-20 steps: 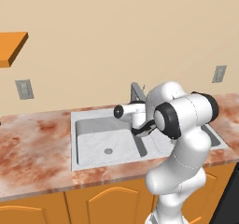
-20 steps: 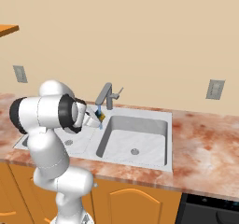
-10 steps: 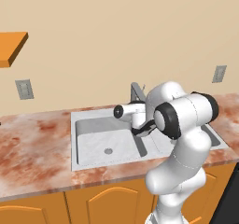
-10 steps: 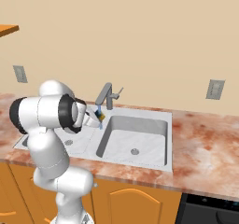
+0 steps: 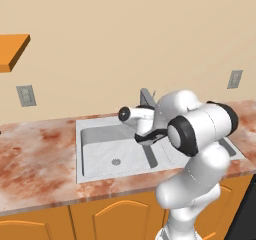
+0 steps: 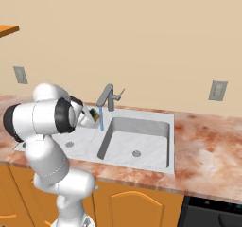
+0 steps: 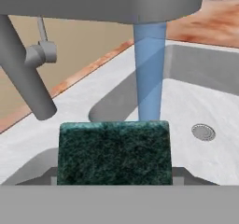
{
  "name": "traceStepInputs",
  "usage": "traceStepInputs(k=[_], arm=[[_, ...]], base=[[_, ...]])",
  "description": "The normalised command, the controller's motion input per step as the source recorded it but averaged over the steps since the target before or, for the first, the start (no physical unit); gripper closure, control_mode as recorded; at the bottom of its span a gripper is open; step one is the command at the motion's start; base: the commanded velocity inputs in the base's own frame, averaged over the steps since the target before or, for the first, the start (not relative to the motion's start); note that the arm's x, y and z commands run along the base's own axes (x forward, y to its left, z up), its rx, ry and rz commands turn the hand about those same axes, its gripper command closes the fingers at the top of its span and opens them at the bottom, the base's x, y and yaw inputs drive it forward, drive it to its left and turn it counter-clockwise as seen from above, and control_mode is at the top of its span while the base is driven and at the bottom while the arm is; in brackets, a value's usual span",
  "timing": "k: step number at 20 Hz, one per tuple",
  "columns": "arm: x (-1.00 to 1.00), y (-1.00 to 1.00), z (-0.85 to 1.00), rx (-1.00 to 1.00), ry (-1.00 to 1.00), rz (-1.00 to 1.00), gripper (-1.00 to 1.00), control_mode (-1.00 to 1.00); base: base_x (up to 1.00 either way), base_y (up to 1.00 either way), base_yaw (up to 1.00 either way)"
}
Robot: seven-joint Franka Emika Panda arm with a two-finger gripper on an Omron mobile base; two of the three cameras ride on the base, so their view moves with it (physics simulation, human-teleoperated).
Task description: Soak the sponge with water for a few seconds and then drop it inside the sink.
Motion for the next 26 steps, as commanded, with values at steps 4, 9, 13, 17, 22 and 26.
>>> traceStepInputs(k=[4,9,13,17,22,26], arm=[[-0.07,0.51,0.56,0.07,0.03,0.00,1.00,-1.00],[-0.15,0.47,0.73,0.00,0.18,0.06,1.00,-1.00],[-0.18,0.33,0.63,0.00,0.25,0.13,1.00,-1.00],[-0.08,0.14,0.41,0.00,0.28,0.22,1.00,-1.00],[0.00,0.00,0.26,0.00,0.23,0.24,1.00,-1.00],[-0.09,0.06,0.21,0.03,0.19,0.19,1.00,-1.00]], base=[[0.00,0.00,0.00],[0.00,0.00,0.00],[0.00,0.00,0.00],[0.00,0.00,0.00],[0.00,0.00,0.00],[0.00,0.00,0.00]])
